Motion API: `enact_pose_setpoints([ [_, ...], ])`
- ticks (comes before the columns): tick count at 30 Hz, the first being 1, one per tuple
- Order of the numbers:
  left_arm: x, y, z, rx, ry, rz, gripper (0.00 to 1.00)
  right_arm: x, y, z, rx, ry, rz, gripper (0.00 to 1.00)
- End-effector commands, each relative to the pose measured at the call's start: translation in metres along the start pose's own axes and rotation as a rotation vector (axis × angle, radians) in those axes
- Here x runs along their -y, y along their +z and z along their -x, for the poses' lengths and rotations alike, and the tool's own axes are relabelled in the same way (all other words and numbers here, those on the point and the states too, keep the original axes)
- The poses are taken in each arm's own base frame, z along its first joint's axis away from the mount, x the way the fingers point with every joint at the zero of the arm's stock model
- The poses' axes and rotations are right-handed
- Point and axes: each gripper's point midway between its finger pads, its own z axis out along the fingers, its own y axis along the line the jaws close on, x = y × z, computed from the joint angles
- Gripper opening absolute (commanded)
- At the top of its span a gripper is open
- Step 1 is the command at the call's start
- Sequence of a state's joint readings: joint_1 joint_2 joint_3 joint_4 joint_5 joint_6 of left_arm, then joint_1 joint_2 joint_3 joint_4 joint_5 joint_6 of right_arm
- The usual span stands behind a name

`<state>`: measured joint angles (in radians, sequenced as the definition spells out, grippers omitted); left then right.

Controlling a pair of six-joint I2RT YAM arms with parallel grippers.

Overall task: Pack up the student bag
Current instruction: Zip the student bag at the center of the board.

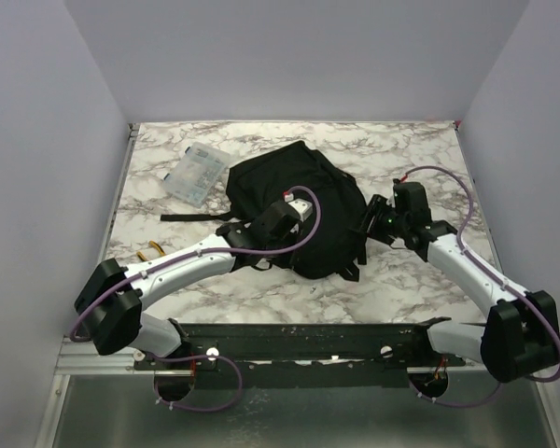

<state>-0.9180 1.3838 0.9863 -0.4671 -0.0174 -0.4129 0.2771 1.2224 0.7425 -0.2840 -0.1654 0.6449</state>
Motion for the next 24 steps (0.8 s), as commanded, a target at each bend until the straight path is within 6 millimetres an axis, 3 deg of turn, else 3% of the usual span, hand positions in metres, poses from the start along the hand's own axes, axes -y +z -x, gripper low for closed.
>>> enact_pose_setpoints([
  [1,0.042,-0.004,0.035,0.05,0.027,-0.158,0.0,0.006,-0.021,-0.025,-0.085,-0.01,-0.024,0.63],
  [5,0.049,-0.003,0.034,0.035,0.023,-0.188,0.0,-0.019,-0.027,-0.064,-0.186,0.079,0.061,0.76],
  [10,0.044,0.001,0.021,0.014,0.016,-0.173,0.0,-0.045,-0.012,-0.079,-0.163,0.111,0.084,0.74],
  [12,0.032,0.006,0.016,0.013,0.002,-0.111,0.0,-0.04,-0.005,-0.077,-0.138,0.138,0.036,0.65],
  [14,0.004,0.011,0.011,0.028,-0.035,0.028,0.0,-0.025,-0.003,-0.069,-0.07,0.161,-0.032,0.52],
  [15,-0.012,0.014,0.007,0.023,-0.066,0.084,0.0,-0.017,-0.004,-0.064,-0.029,0.171,-0.07,0.39],
  [17,-0.042,0.018,-0.003,-0.001,-0.156,0.152,0.0,-0.009,-0.008,-0.055,0.023,0.171,-0.093,0.01],
  [20,-0.081,0.021,-0.01,0.002,-0.26,0.234,0.0,-0.002,-0.016,-0.05,0.047,0.186,-0.102,0.0],
  [24,-0.115,0.019,0.003,0.058,-0.324,0.323,0.0,0.005,-0.027,-0.049,0.063,0.203,-0.091,0.0],
])
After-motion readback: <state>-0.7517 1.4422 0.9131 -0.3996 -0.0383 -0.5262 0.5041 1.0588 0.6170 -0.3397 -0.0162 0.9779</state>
